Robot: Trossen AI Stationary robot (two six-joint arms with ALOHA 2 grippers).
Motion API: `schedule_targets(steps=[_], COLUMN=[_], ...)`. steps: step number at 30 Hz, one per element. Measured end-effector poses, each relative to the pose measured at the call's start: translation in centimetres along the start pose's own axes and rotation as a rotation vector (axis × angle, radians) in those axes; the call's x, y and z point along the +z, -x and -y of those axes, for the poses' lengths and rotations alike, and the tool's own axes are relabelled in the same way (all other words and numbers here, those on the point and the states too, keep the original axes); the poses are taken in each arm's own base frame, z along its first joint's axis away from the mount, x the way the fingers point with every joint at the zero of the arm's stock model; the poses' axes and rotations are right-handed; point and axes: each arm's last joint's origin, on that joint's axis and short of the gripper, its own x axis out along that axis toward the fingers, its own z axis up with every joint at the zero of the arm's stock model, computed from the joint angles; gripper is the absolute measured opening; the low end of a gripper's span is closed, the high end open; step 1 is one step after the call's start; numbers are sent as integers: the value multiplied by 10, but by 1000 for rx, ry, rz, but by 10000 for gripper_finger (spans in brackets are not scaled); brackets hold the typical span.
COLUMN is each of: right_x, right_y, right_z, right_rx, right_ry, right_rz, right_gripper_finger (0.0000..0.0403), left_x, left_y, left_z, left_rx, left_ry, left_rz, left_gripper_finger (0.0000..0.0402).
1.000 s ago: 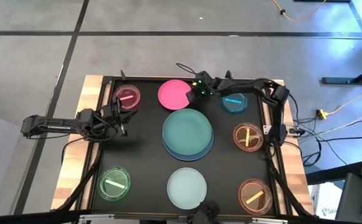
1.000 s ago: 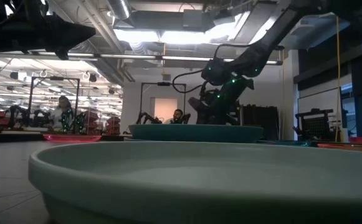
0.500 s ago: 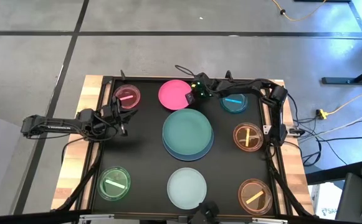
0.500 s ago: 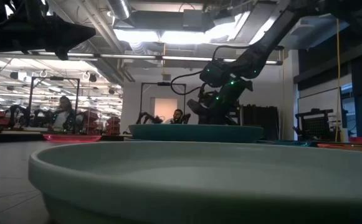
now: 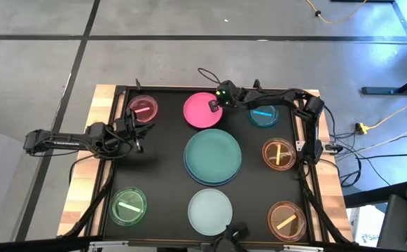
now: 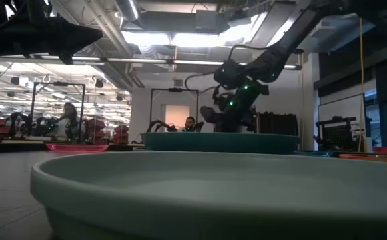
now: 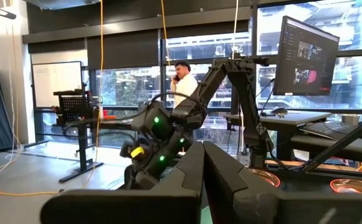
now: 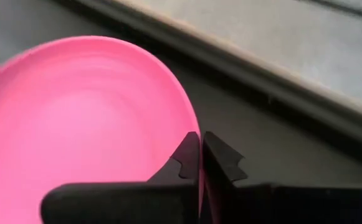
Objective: Stack plastic plates
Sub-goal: Stack the right pink plate on top of the green plate
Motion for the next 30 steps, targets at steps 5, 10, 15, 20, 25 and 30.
schedule_targets(steps=[5,10,15,20,25,30], right_x=[17,36,43,36,21,0], right_y=[24,59,93,126,150,162], right_z=[-1,-2,-6,-24,-50,-78], right_rx=[0,35,101,192,272,339], right_ry=[23,42,84,205,300,384], right_rz=[52,111,95,44,6,-48], right_gripper_finger=[2,1,1,0,0,0], left_x=[0,0,0,0,0,0], left_y=[0,0,0,0,0,0], left_z=[0,0,0,0,0,0], left_rx=[0,0,0,0,0,0], left_ry=[0,0,0,1,1,1], left_rz=[0,0,0,0,0,0], left_gripper_finger=[1,1,1,1,1,1])
